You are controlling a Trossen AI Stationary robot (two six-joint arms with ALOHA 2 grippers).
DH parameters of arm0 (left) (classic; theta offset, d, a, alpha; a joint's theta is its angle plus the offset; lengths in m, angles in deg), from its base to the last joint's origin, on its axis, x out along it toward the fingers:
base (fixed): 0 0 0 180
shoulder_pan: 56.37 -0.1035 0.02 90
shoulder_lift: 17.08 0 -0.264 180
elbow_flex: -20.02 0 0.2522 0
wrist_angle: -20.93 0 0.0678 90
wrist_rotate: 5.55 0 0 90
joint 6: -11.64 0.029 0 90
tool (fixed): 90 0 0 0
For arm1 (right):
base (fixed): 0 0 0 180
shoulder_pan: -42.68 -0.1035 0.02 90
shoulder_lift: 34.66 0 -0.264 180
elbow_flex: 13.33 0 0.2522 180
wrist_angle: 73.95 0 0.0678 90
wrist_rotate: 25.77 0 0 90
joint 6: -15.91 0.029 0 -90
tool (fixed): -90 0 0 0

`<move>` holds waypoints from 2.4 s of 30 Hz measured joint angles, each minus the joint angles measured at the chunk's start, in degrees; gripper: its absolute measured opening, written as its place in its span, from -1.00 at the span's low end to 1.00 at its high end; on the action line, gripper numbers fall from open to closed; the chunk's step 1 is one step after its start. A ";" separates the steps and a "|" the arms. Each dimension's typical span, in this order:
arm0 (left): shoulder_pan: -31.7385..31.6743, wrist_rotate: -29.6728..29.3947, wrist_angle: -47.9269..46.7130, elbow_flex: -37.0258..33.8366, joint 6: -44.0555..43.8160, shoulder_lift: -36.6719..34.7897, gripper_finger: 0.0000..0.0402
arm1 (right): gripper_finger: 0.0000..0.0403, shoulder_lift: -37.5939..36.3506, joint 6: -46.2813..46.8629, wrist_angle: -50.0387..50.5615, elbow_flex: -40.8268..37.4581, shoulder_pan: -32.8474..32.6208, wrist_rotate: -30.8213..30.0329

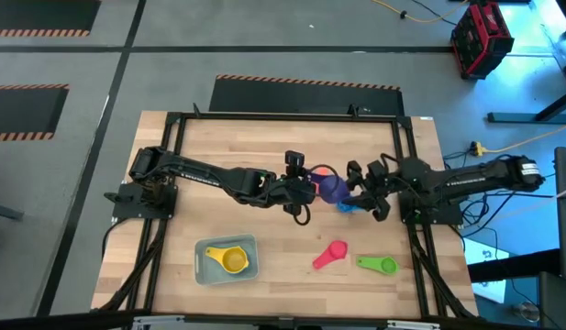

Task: Nest measuring cups in basket
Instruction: Stack the violet measuring cup on top of the yellow measuring cup in the gray bin

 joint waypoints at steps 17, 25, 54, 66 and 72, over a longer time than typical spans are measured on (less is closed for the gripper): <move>-0.52 0.27 0.22 0.00 0.02 0.07 -0.37 | -0.73 1.79 -6.18 -1.21 0.09 -0.03 0.28; -0.50 1.98 0.45 0.00 0.00 0.15 -0.37 | -0.87 1.79 -7.80 -1.36 0.21 -0.07 2.04; 2.30 -2.99 -2.06 -0.11 -0.53 -2.32 -0.38 | -0.87 1.29 -18.77 -2.56 -0.09 0.02 12.13; 1.83 -2.36 -1.76 -0.04 -10.03 -2.29 -0.32 | -0.87 1.29 -20.27 -2.51 -0.09 0.00 12.35; 0.63 -2.13 -3.38 0.04 -14.54 -3.36 -0.10 | -0.86 1.29 -20.46 -2.48 -0.07 0.00 12.39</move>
